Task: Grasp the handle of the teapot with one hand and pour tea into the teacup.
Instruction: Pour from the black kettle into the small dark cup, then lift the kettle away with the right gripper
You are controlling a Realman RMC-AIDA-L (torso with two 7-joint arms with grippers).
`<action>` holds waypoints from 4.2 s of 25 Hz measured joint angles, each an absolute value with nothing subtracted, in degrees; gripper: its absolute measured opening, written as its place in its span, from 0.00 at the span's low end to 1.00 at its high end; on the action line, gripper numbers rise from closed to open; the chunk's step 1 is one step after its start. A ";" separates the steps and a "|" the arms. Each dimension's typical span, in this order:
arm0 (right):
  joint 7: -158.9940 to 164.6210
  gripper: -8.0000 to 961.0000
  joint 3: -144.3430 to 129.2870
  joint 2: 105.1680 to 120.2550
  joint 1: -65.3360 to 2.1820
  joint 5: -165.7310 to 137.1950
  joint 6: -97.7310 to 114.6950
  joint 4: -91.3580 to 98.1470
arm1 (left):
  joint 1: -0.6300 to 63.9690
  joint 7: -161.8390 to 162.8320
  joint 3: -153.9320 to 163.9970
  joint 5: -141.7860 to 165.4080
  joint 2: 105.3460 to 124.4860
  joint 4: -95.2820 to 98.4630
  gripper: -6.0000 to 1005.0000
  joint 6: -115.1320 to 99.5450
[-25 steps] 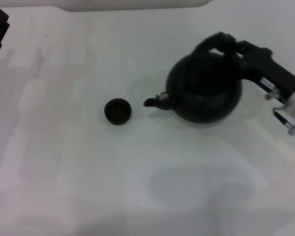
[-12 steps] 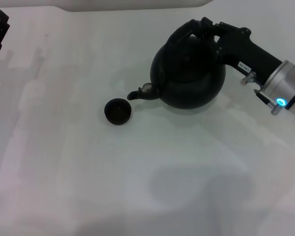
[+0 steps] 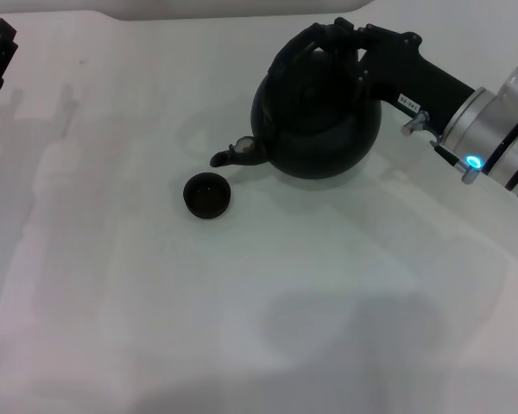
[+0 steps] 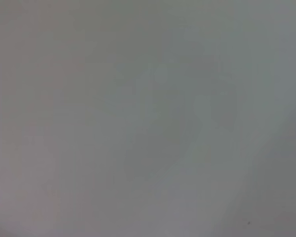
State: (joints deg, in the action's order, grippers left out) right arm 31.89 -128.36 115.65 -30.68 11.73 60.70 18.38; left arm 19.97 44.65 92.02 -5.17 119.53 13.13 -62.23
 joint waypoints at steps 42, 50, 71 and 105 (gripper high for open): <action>14.18 0.20 -129.38 115.85 -31.10 11.69 61.11 19.45 | 20.84 44.55 92.11 -5.19 119.53 12.47 0.86 -61.40; 10.24 0.19 -130.65 115.93 -30.97 11.68 61.30 20.61 | 20.88 44.16 92.11 -5.22 119.53 12.33 0.86 -61.33; 6.36 0.18 -130.38 116.08 -31.15 12.22 60.92 21.38 | 20.92 44.52 92.11 -5.22 119.62 12.30 0.86 -61.35; -1.39 0.17 -130.39 116.19 -31.21 12.63 60.82 22.87 | 21.71 44.54 92.72 -5.39 119.53 12.30 0.86 -59.84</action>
